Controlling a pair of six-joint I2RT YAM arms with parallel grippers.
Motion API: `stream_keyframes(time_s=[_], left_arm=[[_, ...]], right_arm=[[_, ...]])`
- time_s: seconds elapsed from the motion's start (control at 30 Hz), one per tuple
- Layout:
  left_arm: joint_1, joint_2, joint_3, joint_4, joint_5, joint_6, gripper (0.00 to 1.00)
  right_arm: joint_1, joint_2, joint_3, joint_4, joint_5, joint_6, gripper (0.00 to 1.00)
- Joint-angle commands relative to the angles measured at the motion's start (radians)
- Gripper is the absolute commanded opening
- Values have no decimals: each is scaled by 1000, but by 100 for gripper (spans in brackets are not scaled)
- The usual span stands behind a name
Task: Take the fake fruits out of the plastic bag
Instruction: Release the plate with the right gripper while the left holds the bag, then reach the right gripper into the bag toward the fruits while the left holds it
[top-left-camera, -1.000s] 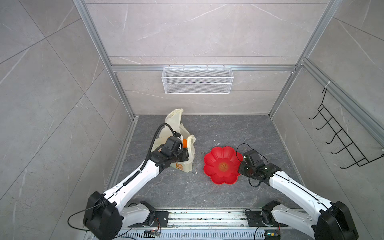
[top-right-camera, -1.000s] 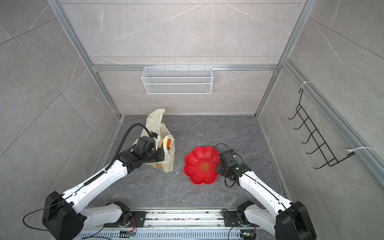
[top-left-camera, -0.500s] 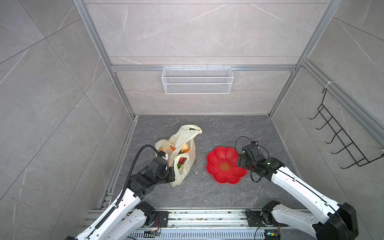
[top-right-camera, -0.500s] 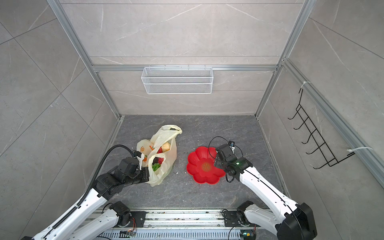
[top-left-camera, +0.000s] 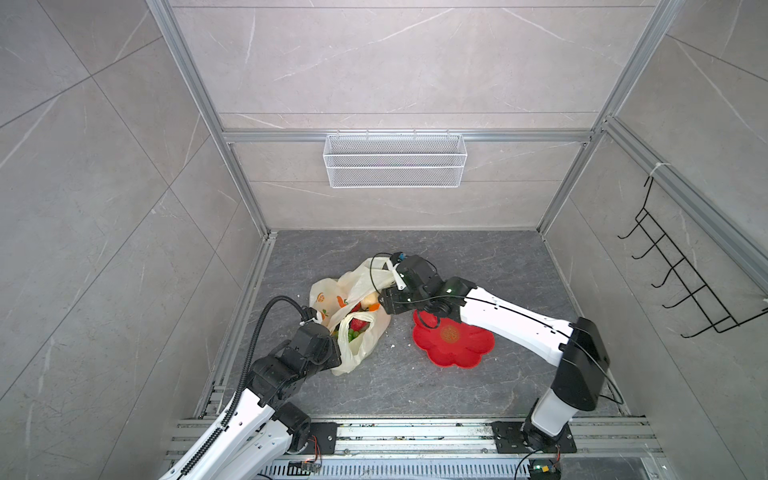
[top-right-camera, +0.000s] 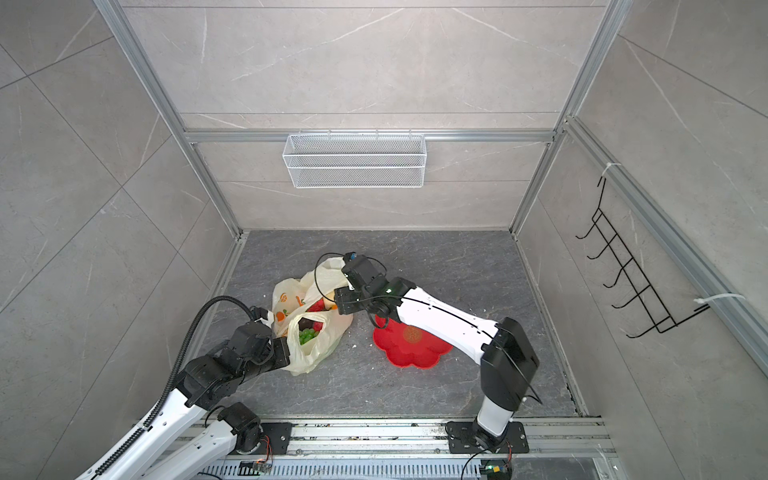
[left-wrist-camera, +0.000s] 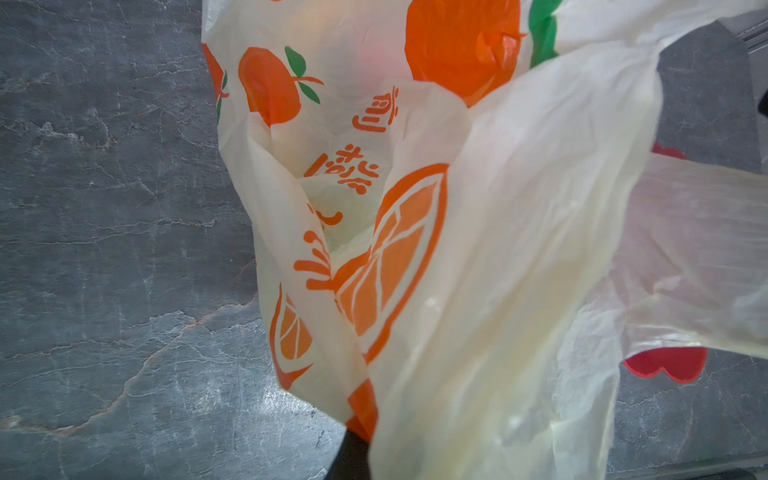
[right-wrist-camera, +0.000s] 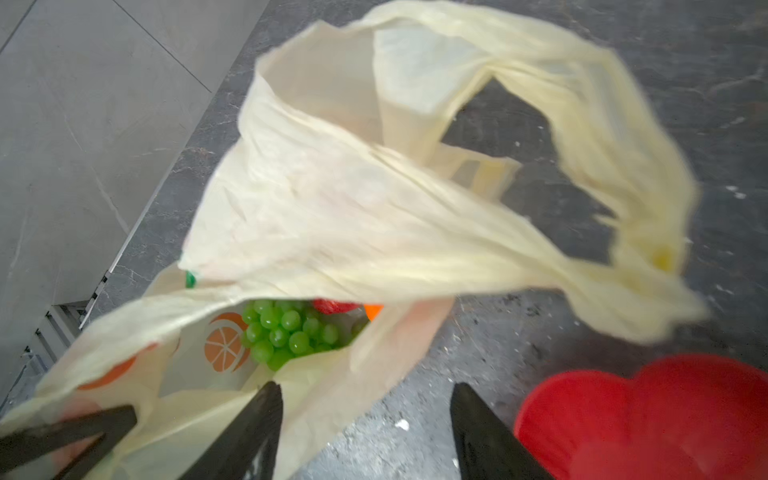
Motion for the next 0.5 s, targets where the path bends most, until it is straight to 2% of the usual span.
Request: stream_keyframes(time_s=[0.0, 0.17, 0.33, 0.47], left_arm=[[-2, -1, -13, 38, 10, -1, 0], [-1, 19, -17, 33, -27, -19, 0], [-1, 47, -17, 27, -100, -66, 0], [0, 64, -21, 39, -154, -68, 0]], right_arm=[[23, 81, 97, -16, -48, -44, 66], [60, 168, 142, -96, 10, -82, 62], [86, 99, -37, -88, 62, -59, 58], [163, 54, -159, -61, 73, -31, 57]])
